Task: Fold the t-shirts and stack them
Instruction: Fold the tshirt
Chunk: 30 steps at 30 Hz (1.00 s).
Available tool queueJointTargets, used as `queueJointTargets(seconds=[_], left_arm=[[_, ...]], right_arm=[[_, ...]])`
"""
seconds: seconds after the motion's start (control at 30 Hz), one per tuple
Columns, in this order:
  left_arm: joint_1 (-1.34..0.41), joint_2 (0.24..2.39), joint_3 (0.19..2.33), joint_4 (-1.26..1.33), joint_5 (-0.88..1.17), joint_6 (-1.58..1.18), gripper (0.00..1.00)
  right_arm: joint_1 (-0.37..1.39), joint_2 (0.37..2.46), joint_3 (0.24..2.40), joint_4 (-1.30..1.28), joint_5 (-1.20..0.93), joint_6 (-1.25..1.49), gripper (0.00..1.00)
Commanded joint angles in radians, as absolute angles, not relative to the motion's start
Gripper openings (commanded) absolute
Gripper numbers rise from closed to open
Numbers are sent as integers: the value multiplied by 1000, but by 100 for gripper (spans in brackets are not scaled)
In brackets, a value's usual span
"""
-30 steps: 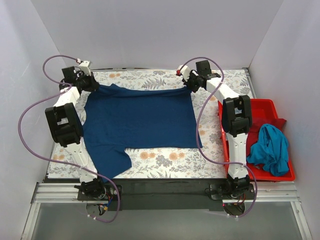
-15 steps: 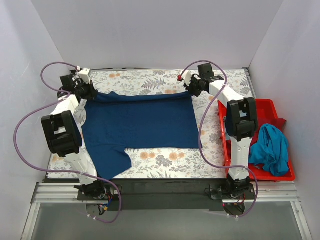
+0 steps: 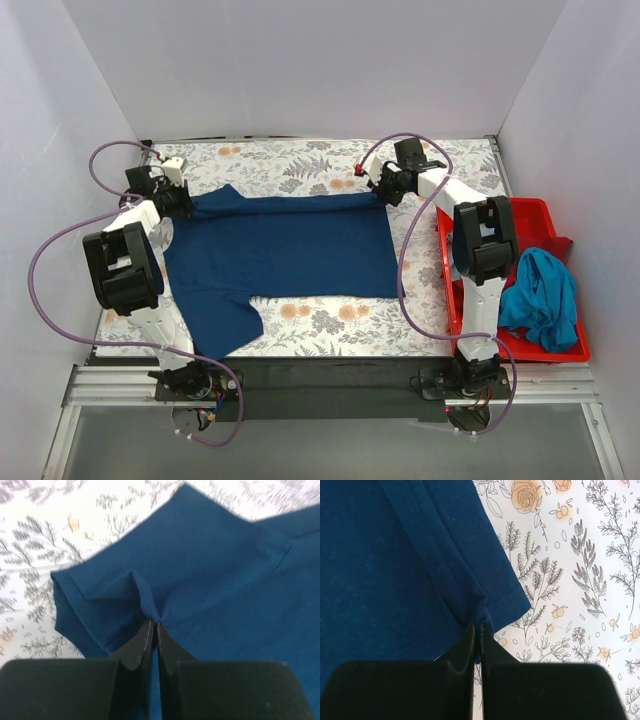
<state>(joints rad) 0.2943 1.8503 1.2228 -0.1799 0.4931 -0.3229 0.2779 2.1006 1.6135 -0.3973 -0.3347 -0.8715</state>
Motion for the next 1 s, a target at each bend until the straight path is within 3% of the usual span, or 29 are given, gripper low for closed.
queueJointTargets(seconds=[0.0, 0.53, 0.97], left_arm=[[302, 1810, 1187, -184, 440, -287, 0], [307, 1842, 1321, -253, 422, -321, 0], [313, 1821, 1227, -262, 434, -272, 0]], right_arm=[[288, 2068, 1606, -411, -322, -896, 1], [301, 2065, 1701, -469, -270, -936, 1], [301, 2071, 1624, -469, -253, -965, 1]])
